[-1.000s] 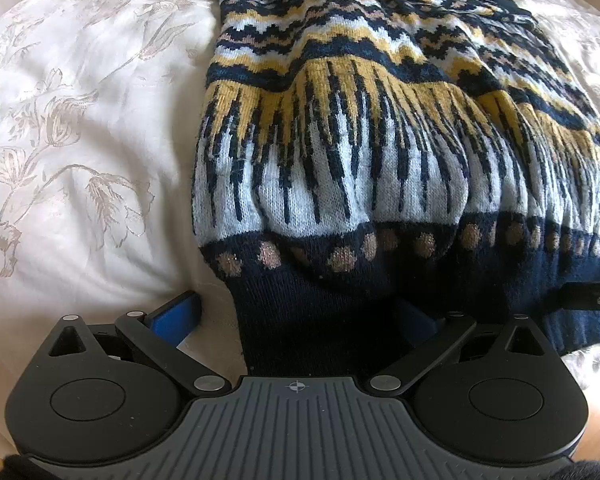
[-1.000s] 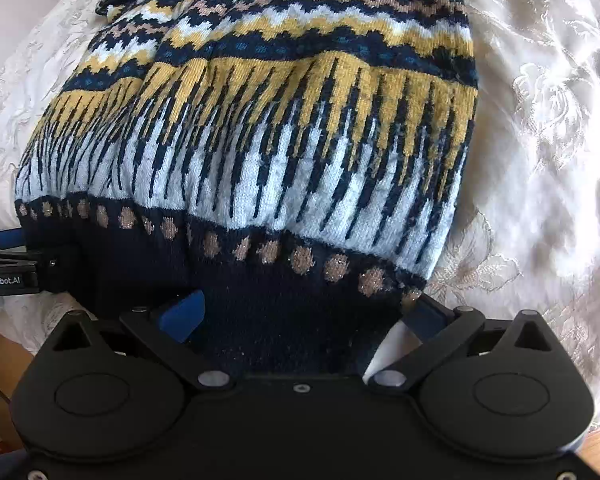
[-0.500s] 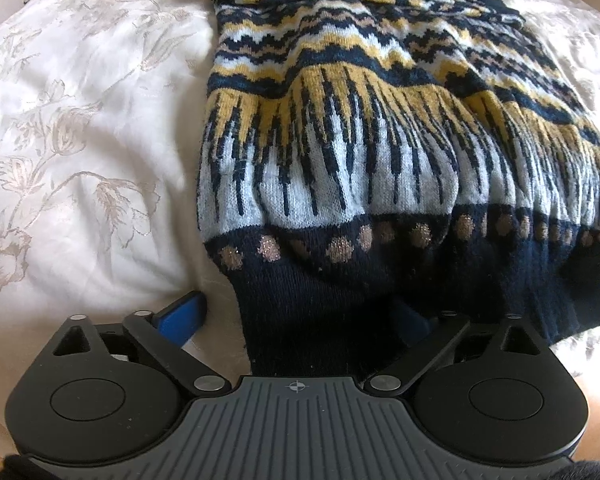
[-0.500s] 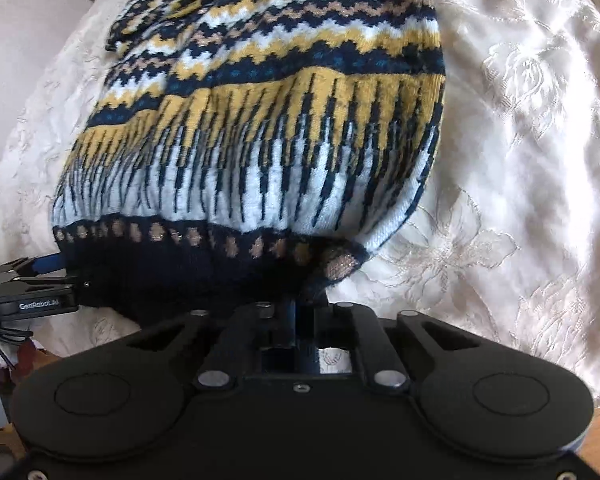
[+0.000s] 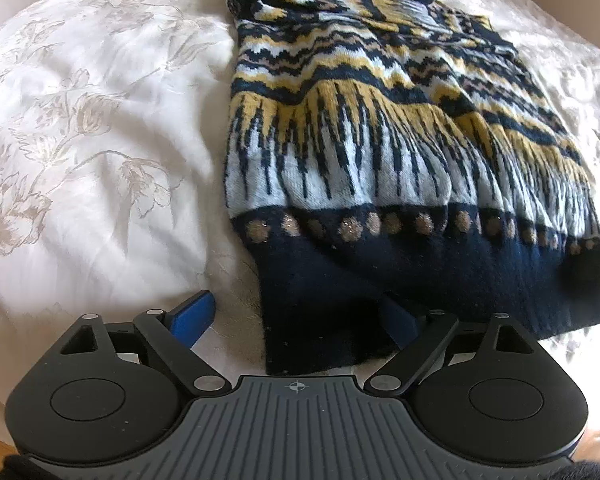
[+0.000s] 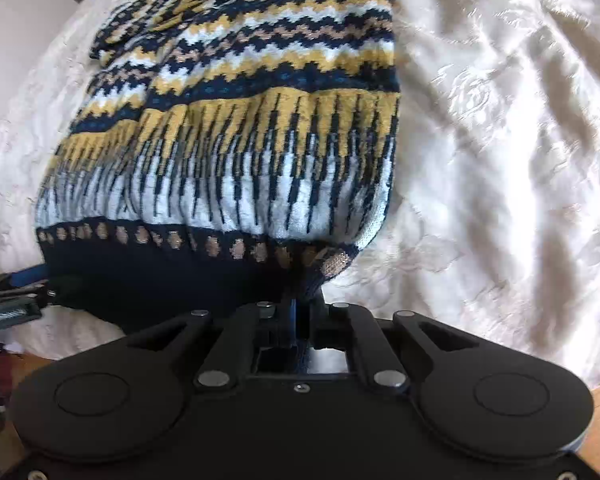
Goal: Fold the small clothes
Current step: 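Close both grippers on the dark ribbed hem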
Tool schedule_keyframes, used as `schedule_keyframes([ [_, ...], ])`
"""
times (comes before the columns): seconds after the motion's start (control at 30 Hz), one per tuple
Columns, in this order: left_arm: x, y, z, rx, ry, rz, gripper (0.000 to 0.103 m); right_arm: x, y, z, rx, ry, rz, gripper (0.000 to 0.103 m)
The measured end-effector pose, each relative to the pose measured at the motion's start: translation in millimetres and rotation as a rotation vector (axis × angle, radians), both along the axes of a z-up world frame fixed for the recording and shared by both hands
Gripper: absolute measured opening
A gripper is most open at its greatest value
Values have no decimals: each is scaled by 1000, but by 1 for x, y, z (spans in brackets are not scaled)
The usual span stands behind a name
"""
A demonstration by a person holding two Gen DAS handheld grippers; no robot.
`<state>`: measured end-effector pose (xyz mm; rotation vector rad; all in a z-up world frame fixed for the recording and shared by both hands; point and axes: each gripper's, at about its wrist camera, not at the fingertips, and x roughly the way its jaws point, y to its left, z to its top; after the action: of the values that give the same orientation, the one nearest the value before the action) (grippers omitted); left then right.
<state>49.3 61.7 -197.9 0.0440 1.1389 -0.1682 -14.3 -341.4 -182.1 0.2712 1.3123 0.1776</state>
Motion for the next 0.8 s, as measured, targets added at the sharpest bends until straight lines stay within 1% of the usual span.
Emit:
schedule_keyframes([
  [0.1,-1,2,1,-15,-9,5,88,0,-2,0,-6,6,-13,10],
  [0.2,1,3,-1,-26,-11,4,88,-2,-4,0,-45,10,-25,10],
  [0.33,3,1,-2,-44,-12,-6,87,-6,-10,-3,-48,26,-48,10],
  [0.37,4,-1,-2,-53,-11,-10,83,-6,-10,-3,-45,26,-49,10],
  [0.4,6,-2,-3,-62,-10,-17,73,-6,-10,-2,-42,25,-50,10],
  [0.43,7,-3,-3,-69,-13,-24,67,-6,-10,-2,-39,22,-50,10],
  [0.5,7,-5,-2,-90,-25,-31,34,-8,-10,-1,-24,18,-51,10],
  [0.57,7,-5,1,-115,-33,-38,16,-10,-13,0,9,15,-69,11],
  [0.6,7,-3,3,-137,-36,-42,14,-11,-15,1,28,12,-79,13],
  [0.63,6,-2,5,-150,-39,-44,14,-12,-17,0,53,10,-90,22],
  [0.7,4,-1,7,-152,-44,-51,14,-14,-21,0,64,13,-104,25],
  [0.77,3,0,7,-151,-39,-58,15,-15,-24,0,69,4,-114,43],
  [0.8,4,1,6,-152,-30,-59,15,-16,-25,0,80,6,-123,58],
])
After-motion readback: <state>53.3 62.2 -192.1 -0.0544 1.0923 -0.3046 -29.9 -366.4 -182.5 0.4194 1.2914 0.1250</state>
